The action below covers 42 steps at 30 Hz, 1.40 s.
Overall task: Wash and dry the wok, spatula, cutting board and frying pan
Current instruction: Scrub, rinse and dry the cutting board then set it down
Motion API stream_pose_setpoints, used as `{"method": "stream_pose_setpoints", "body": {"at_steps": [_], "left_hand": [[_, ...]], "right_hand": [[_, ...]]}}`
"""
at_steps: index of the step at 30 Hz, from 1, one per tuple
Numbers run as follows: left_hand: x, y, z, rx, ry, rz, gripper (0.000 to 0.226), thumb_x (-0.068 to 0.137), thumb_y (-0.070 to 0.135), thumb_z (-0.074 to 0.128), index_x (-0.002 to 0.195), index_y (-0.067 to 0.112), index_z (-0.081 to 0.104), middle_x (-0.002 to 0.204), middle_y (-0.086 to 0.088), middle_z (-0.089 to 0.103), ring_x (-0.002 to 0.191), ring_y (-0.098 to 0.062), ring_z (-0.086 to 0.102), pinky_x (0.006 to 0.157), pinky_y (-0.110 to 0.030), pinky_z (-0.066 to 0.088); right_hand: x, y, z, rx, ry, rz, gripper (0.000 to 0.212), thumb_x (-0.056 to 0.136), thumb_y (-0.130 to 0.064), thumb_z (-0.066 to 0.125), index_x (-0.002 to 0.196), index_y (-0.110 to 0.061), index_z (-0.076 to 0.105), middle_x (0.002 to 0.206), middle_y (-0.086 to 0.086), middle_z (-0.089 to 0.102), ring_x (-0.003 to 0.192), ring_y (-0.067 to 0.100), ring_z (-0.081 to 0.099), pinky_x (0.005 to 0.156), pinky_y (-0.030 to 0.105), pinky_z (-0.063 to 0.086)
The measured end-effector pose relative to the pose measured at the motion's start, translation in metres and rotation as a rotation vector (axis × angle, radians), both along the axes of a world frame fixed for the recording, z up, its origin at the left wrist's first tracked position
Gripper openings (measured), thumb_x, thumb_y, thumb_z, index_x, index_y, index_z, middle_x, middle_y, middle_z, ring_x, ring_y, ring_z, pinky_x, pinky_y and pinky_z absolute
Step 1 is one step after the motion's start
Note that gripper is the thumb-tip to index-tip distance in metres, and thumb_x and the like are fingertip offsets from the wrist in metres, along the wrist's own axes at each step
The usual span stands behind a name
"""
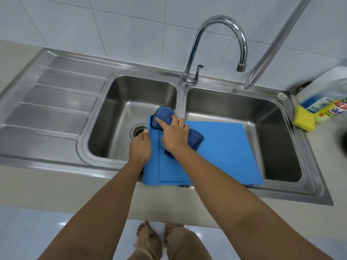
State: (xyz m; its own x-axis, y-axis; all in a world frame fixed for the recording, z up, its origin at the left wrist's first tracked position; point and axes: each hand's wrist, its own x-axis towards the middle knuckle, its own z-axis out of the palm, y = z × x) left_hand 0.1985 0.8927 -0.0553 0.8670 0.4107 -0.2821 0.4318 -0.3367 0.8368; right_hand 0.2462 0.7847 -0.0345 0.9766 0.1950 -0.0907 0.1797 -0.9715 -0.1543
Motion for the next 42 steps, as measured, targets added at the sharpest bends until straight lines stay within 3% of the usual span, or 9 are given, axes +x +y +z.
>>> {"method": "stream_pose_setpoints", "body": {"at_steps": [6, 11, 17, 22, 25, 30, 33, 37, 42], "left_hand": [[-0.001, -0.003, 0.001, -0.071, 0.014, 0.013, 0.051, 0.103, 0.051, 0.029, 0.090, 0.013, 0.061, 0.074, 0.010, 0.054, 0.069, -0.002, 0.049, 0.061, -0.023, 0.036], [-0.004, -0.002, 0.002, -0.095, 0.006, -0.007, 0.056, 0.101, 0.052, 0.034, 0.086, 0.007, 0.062, 0.075, 0.003, 0.059, 0.069, -0.011, 0.054, 0.059, -0.024, 0.038], [-0.005, 0.002, 0.001, -0.074, 0.015, -0.054, 0.052, 0.098, 0.049, 0.045, 0.082, 0.003, 0.063, 0.079, -0.007, 0.066, 0.076, -0.024, 0.063, 0.070, -0.037, 0.050], [-0.001, 0.003, 0.002, 0.015, 0.059, -0.129, 0.042, 0.095, 0.046, 0.055, 0.086, 0.005, 0.063, 0.081, -0.005, 0.065, 0.076, -0.024, 0.063, 0.066, -0.036, 0.051], [0.000, -0.001, 0.004, 0.102, 0.059, -0.158, 0.042, 0.098, 0.045, 0.048, 0.090, 0.006, 0.063, 0.082, -0.007, 0.065, 0.075, -0.024, 0.062, 0.058, -0.032, 0.042], [-0.002, -0.005, 0.002, 0.181, 0.070, -0.121, 0.051, 0.100, 0.050, 0.037, 0.083, 0.006, 0.056, 0.075, -0.005, 0.057, 0.066, -0.018, 0.052, 0.052, -0.027, 0.031], [-0.002, -0.007, 0.001, 0.177, 0.064, -0.096, 0.054, 0.102, 0.049, 0.033, 0.085, 0.004, 0.057, 0.075, -0.005, 0.056, 0.066, -0.018, 0.051, 0.054, -0.029, 0.032], [-0.004, -0.006, 0.001, 0.160, 0.022, -0.076, 0.051, 0.105, 0.043, 0.028, 0.087, 0.006, 0.058, 0.080, -0.004, 0.055, 0.078, -0.025, 0.050, 0.071, -0.032, 0.034], [-0.003, -0.001, -0.003, 0.064, 0.002, -0.090, 0.049, 0.101, 0.048, 0.039, 0.088, 0.006, 0.061, 0.082, -0.006, 0.060, 0.076, -0.024, 0.054, 0.066, -0.034, 0.039]], "right_hand": [[-0.097, -0.016, 0.007, 0.112, 0.027, -0.009, 0.058, 0.094, -0.014, 0.041, 0.142, -0.046, 0.038, 0.150, 0.003, 0.027, 0.122, 0.028, 0.032, 0.101, 0.038, 0.025], [-0.140, -0.043, 0.002, 0.240, 0.026, 0.126, 0.055, 0.085, -0.011, 0.041, 0.122, -0.046, 0.061, 0.142, 0.000, 0.044, 0.114, 0.028, 0.042, 0.092, 0.037, 0.028], [-0.151, -0.095, 0.003, 0.274, 0.151, 0.384, 0.039, 0.077, -0.004, 0.049, 0.078, -0.033, 0.075, 0.144, -0.009, 0.044, 0.118, 0.019, 0.037, 0.100, 0.035, 0.024], [-0.142, -0.174, 0.002, 0.328, 0.083, 0.076, 0.033, 0.069, -0.015, 0.040, 0.059, -0.029, 0.068, 0.127, -0.019, 0.054, 0.106, 0.025, 0.051, 0.095, 0.035, 0.032], [-0.134, -0.239, 0.006, 0.224, -0.071, -0.275, 0.042, 0.081, -0.008, 0.044, 0.057, -0.036, 0.064, 0.128, -0.004, 0.059, 0.105, 0.036, 0.054, 0.093, 0.038, 0.038], [-0.120, -0.233, 0.009, -0.055, 0.005, -0.676, 0.026, 0.091, -0.014, 0.047, 0.080, -0.028, 0.067, 0.129, 0.007, 0.050, 0.106, 0.036, 0.043, 0.092, 0.045, 0.035], [-0.123, -0.159, 0.003, -0.043, -0.064, -0.534, 0.025, 0.085, -0.013, 0.048, 0.091, -0.027, 0.069, 0.121, 0.012, 0.055, 0.100, 0.038, 0.047, 0.082, 0.045, 0.037], [-0.134, -0.046, 0.000, 0.120, 0.007, -0.146, 0.041, 0.089, -0.024, 0.050, 0.127, -0.038, 0.054, 0.144, 0.012, 0.041, 0.109, 0.037, 0.043, 0.090, 0.046, 0.038], [-0.095, -0.070, -0.009, 0.165, -0.037, -0.088, 0.050, 0.091, -0.034, 0.049, 0.138, -0.046, 0.040, 0.144, 0.006, 0.039, 0.117, 0.031, 0.039, 0.101, 0.042, 0.031]]}}
